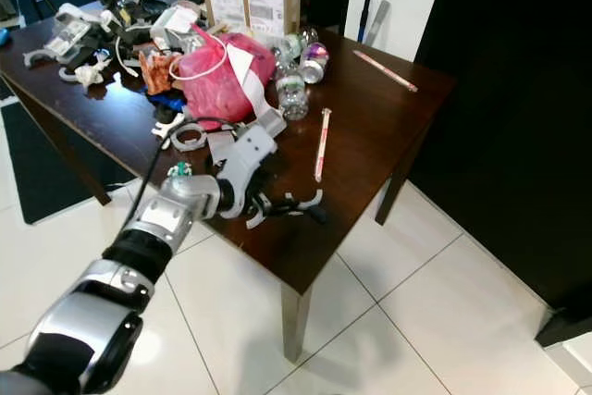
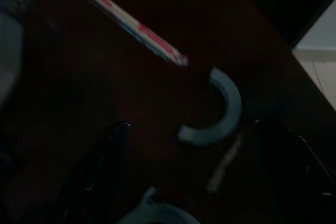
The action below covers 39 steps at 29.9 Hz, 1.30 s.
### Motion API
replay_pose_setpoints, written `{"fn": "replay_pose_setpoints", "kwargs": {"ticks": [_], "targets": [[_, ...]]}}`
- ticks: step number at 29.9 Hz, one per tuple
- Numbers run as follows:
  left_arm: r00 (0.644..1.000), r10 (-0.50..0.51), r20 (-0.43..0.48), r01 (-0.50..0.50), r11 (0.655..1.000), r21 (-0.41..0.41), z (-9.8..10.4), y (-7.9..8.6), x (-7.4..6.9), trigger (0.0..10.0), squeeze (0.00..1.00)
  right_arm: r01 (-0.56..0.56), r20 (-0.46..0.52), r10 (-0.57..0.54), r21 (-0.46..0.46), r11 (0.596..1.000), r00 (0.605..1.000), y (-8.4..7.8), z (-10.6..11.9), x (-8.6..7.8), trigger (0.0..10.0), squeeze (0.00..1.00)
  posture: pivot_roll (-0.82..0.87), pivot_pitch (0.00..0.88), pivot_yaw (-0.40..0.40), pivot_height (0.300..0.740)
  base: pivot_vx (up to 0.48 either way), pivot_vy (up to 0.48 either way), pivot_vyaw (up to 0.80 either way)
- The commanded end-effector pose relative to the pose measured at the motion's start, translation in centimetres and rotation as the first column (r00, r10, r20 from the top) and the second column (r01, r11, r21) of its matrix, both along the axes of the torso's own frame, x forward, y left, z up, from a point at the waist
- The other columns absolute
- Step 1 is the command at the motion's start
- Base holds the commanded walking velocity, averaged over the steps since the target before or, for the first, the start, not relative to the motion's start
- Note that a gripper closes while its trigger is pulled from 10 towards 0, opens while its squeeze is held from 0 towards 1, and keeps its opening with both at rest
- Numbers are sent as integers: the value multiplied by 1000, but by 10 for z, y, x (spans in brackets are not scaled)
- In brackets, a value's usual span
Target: Picking trash to rubbish bin
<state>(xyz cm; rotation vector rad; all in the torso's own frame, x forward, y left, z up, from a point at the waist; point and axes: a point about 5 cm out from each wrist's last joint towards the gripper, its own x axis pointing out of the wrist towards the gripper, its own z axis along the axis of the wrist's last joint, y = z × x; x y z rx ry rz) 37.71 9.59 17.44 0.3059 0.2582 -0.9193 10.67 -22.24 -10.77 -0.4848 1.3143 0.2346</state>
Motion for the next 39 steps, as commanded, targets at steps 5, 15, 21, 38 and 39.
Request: {"fn": "replay_pose_setpoints", "kwargs": {"ticks": [5,15,21,38,39], "targets": [[991,33,126,-28,999,-40,26,12,10,10000,0,12,-39,-12,-7,1000,999,-5,-2,-14,10000,0,74,209,-38,740,0,0,0],[989,-104,103,108,994,-30,27,-1,8,10000,0,17,-47,-17,-17,1000,999,-10,-3,-21,10000,0,37,241,-47,740,0,0,0],[985,-145,93,146,989,-7,25,-5,7,10000,0,20,-52,-21,-22,1000,998,-14,-2,-24,10000,0,21,254,-50,740,0,0,0],[974,-188,126,186,982,26,35,-7,11,10000,0,19,-58,-20,-21,1000,998,-19,-2,-29,10000,0,-27,300,-56,740,0,0,0],[974,-191,125,189,982,31,35,-8,11,10000,0,19,-57,-20,-21,1000,998,-20,-2,-28,10000,0,-32,302,-56,740,0,0,0]]}}
